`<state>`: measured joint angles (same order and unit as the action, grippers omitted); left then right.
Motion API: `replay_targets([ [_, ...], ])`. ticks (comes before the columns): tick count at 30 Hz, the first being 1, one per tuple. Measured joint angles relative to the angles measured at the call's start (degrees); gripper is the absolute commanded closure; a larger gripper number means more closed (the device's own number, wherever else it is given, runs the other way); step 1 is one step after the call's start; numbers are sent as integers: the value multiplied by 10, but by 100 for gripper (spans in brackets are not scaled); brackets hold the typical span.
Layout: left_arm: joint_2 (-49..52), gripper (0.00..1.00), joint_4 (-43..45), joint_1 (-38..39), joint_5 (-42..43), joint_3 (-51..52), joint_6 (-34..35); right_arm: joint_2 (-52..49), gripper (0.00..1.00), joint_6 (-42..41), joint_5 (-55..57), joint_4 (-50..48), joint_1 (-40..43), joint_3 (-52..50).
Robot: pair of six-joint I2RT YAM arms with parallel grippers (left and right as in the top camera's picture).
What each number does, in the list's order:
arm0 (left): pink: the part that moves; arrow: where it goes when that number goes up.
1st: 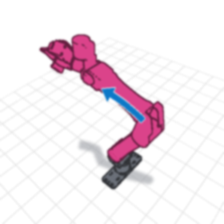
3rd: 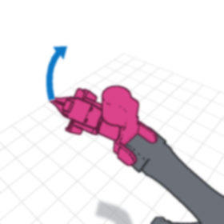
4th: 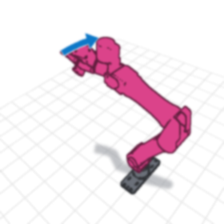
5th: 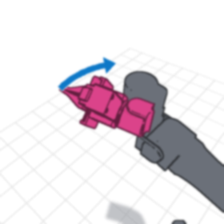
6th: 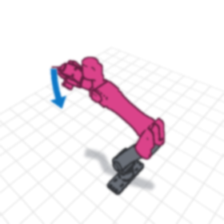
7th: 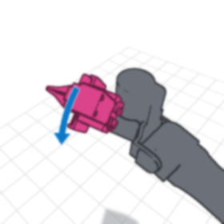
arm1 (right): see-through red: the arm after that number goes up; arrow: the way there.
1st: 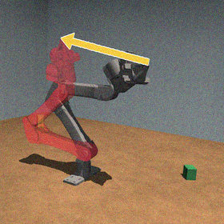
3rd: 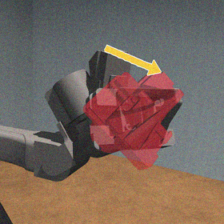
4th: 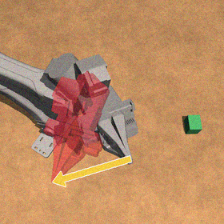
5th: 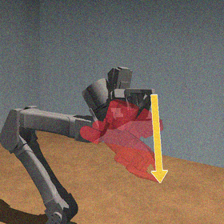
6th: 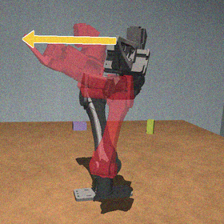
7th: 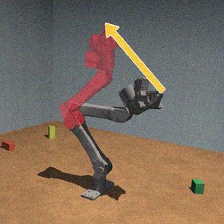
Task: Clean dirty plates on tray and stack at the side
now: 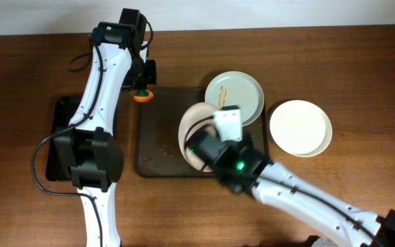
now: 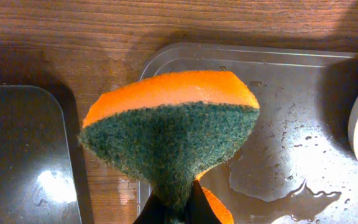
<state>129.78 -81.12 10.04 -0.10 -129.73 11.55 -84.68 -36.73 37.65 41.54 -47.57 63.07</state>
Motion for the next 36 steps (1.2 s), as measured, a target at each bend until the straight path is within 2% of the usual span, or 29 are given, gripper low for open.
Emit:
replay_targets([
  [1, 0, 100, 0, 0, -2, 0, 0, 0, 96, -9, -57, 5, 30, 0],
  [2, 0, 100, -1, 0, -4, 0, 0, 3, 96, -18, -165, 22, 122, 1],
  [5, 0, 100, -1, 0, -6, 0, 0, 8, 96, 20, -345, 53, 347, 2],
  [6, 0, 100, -1, 0, -7, 0, 0, 8, 96, 37, -377, 69, 431, 3],
  [9, 0, 100, 0, 0, -8, 0, 0, 8, 96, 93, -421, 91, 611, 3],
  [11, 0, 100, 0, 0, -8, 0, 0, 3, 96, 118, -429, 89, 691, 3],
  [12, 0, 100, 0, 0, -8, 0, 0, -18, 81, 132, -429, 77, 706, 3],
  [13, 0, 100, 0, 0, -8, 0, 0, -39, 77, 136, -429, 72, 707, 3],
  [14, 0, 100, 0, 0, -8, 0, 0, -75, 57, 144, -432, 67, 707, 3],
  [15, 0, 100, 0, 0, -8, 0, 0, -92, 50, 145, -436, 67, 706, 3],
  [18, 0, 100, 0, 0, -8, 0, 0, -96, 49, 189, -490, 78, 681, 7],
  [20, 0, 100, 0, 0, -8, 0, 0, -96, 50, 203, -507, 78, 623, 40],
  [21, 0, 100, 0, 0, -8, 0, 0, -96, 53, 205, -514, 63, 586, 54],
  [23, 0, 100, 0, 0, -8, 0, 0, -96, 66, 183, -529, -6, 489, 76],
  [24, 0, 100, 1, 0, -8, 0, 0, -100, 69, 137, -502, -40, 442, 77],
  [27, 0, 100, 2, 0, -8, 0, 0, -154, 73, 26, -415, -54, 339, 79],
  [30, 0, 100, 2, 0, -8, 0, 0, -240, 77, -33, -385, -67, 321, 79],
  [32, 0, 100, 3, 0, -8, 0, 0, -256, 94, -47, -385, -74, 321, 79],
  [36, 0, 100, 3, 0, -8, 0, 0, -255, 96, -54, -417, -49, 321, 81],
])
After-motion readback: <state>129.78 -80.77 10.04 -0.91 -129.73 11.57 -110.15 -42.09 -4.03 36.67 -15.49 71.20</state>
